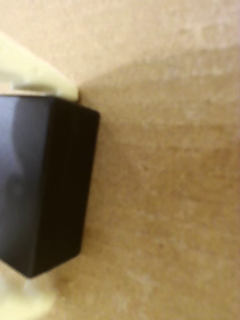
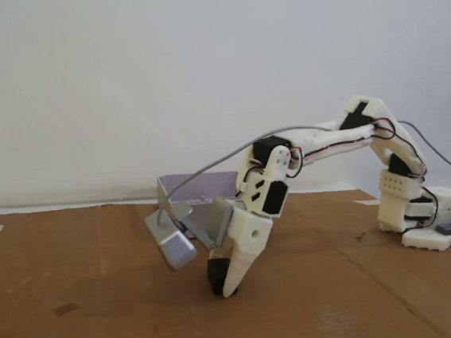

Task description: Grasp a block and put it in the box.

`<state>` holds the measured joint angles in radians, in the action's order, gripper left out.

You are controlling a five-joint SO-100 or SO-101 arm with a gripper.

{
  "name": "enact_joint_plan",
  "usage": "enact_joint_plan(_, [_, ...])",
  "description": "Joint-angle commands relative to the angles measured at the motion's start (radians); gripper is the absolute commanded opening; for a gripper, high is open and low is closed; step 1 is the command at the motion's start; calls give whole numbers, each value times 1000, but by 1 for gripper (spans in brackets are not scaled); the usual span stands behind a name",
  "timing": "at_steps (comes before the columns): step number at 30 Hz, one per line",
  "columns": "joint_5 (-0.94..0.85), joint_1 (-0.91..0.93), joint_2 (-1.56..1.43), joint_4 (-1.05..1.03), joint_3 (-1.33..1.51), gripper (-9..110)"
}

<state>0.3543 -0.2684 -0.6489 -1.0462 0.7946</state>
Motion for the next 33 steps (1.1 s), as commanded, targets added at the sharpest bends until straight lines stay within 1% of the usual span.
enact_joint_plan(1, [-3, 9, -40, 9, -84, 28])
enact_joint_plan(5, [-5, 9, -40, -46, -92, 19])
enact_joint_plan(8, [-6, 9, -41, -54, -92, 15])
enact_joint_plan(33, [-6, 11, -46, -58, -120, 15])
